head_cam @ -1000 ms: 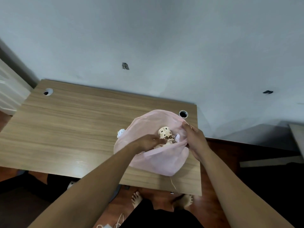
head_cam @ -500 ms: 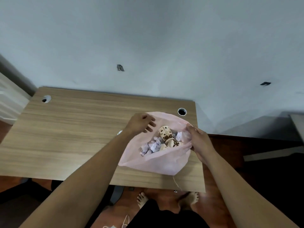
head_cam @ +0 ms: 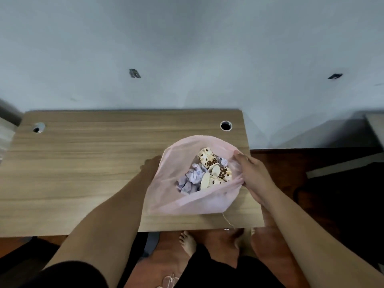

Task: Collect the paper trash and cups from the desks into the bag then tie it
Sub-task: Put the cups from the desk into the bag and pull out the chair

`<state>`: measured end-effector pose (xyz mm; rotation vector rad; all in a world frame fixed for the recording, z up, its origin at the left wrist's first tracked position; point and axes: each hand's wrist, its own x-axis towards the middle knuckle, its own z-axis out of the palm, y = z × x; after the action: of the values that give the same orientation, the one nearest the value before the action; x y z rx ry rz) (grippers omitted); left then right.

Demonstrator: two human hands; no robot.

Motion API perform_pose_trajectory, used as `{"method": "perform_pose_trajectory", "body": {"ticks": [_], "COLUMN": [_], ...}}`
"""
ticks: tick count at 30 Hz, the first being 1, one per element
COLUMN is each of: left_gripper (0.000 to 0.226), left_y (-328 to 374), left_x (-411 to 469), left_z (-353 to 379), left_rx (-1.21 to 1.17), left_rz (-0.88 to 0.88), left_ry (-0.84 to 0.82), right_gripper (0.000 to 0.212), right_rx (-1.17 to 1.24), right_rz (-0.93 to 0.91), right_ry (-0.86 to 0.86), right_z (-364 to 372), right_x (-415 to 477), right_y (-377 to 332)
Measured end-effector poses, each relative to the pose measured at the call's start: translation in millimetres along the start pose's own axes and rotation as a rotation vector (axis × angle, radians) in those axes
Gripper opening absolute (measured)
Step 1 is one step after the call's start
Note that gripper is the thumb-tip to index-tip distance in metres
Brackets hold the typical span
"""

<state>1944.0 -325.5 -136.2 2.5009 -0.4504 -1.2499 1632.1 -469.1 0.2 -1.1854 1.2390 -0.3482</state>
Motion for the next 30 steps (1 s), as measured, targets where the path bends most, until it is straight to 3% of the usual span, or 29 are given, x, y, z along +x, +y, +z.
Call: {"method": "perform_pose_trajectory", "body": {"ticks": [3, 5, 10, 12, 15, 17, 19, 21, 23, 26, 30], "left_gripper": [0.042, 0.052, 0.048, 0.031, 0.046, 0.041, 0.051, 0.073, 0.065, 0.042, 0.061], "left_y": [-7, -31, -69, -65, -30, -6, 13, 27, 39, 50, 51], "left_x": [-27, -25, -19, -18, -37, -48, -68, -85, -102, -117, -120], "left_z": [21, 33, 26, 13, -25, -47, -58, -60, -46, -4, 34], "left_rx": [0.154, -0.053, -0.676, -0.72, -0.94, -1.251, -1.36, -1.26, -0.997, -0.503, -0.254], "left_rz": [0.003, -0.046, -0.117, 0.002, 0.174, 0.3, 0.39, 0.437, 0.483, 0.483, 0.408], "left_ry": [0.02, 0.03, 0.036, 0.044, 0.077, -0.08, -0.277, -0.5, -0.601, -0.483, -0.247], "right_gripper": [0.029, 0.026, 0.027, 0.029, 0.03, 0.03, 0.031, 0.03, 0.03, 0.029, 0.027], "right_rx": [0.017, 0.029, 0.032, 0.034, 0.039, 0.046, 0.064, 0.091, 0.107, 0.125, 0.131], "right_rz": [0.015, 0.02, 0.023, 0.019, 0.015, 0.019, 0.022, 0.024, 0.016, -0.002, -0.016], "right_ry": [0.015, 0.028, 0.036, 0.025, 0.004, -0.006, -0.011, -0.01, -0.014, -0.025, -0.032], "right_z": [-2, -4, -5, -3, -2, 0, 1, 5, 9, 16, 25], "right_x": [-3, -3, -2, -1, 0, 0, 1, -1, -4, -9, -12], "right_y": [6, 8, 4, 3, 0, -2, -4, -7, -12, -18, -22]}}
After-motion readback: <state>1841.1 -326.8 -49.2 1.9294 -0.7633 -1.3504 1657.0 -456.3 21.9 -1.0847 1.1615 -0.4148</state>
